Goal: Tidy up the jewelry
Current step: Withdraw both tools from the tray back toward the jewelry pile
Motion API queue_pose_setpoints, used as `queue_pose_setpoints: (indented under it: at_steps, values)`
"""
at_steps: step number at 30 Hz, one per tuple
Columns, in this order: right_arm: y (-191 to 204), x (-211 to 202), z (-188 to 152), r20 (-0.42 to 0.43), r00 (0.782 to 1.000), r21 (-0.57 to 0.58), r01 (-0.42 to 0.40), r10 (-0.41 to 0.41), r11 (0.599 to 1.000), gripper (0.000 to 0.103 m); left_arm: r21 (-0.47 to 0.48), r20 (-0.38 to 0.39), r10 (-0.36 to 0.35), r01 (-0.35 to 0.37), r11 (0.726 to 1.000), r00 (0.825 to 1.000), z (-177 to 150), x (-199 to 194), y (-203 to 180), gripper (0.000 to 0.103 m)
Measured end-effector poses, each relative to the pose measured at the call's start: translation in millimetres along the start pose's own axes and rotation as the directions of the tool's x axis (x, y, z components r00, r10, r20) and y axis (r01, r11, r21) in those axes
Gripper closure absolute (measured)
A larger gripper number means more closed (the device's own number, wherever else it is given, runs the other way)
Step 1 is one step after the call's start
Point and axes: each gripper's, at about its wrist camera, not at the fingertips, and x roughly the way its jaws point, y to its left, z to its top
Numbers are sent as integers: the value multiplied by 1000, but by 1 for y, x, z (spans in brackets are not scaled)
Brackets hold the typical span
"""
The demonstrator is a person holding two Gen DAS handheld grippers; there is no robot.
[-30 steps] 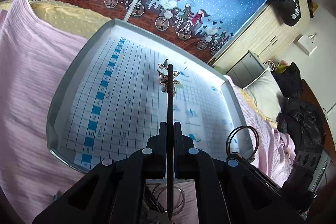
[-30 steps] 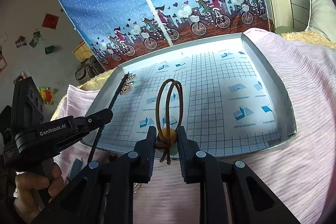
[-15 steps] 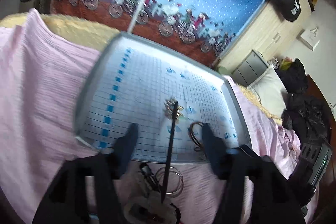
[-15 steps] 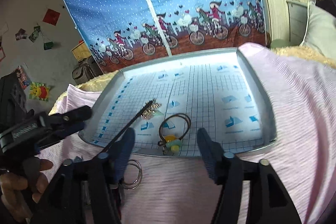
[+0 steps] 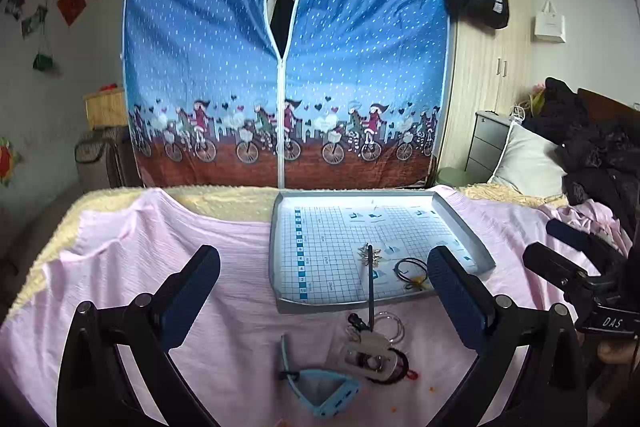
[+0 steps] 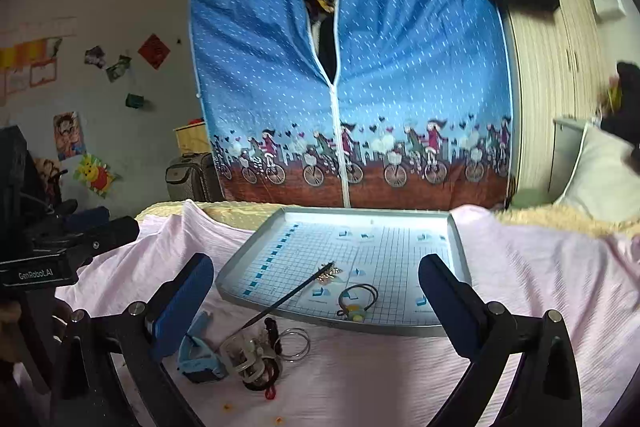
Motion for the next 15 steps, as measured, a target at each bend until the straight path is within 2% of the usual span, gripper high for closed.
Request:
queue_pose_setpoints:
  at_steps: [4, 8, 12, 15]
  values:
    - [21, -25, -6, 41, 999, -88, 1, 2, 996, 0, 19, 18, 11, -11, 1000, 1000, -9, -28, -3, 1]
    - [36, -42, -14, 38, 999, -146, 11, -5, 989, 0, 50, -38, 18, -16, 999, 999, -23, -44, 0, 1]
    - [37, -44, -29, -42, 999, -123, 0, -5, 992, 0, 100, -179, 2, 16, 995, 984, -44, -39, 9, 1]
    - [36, -32, -43, -162, 987, -93, -7, -8, 996, 0, 125, -304, 42, -4, 992, 952, -64, -20, 13, 1]
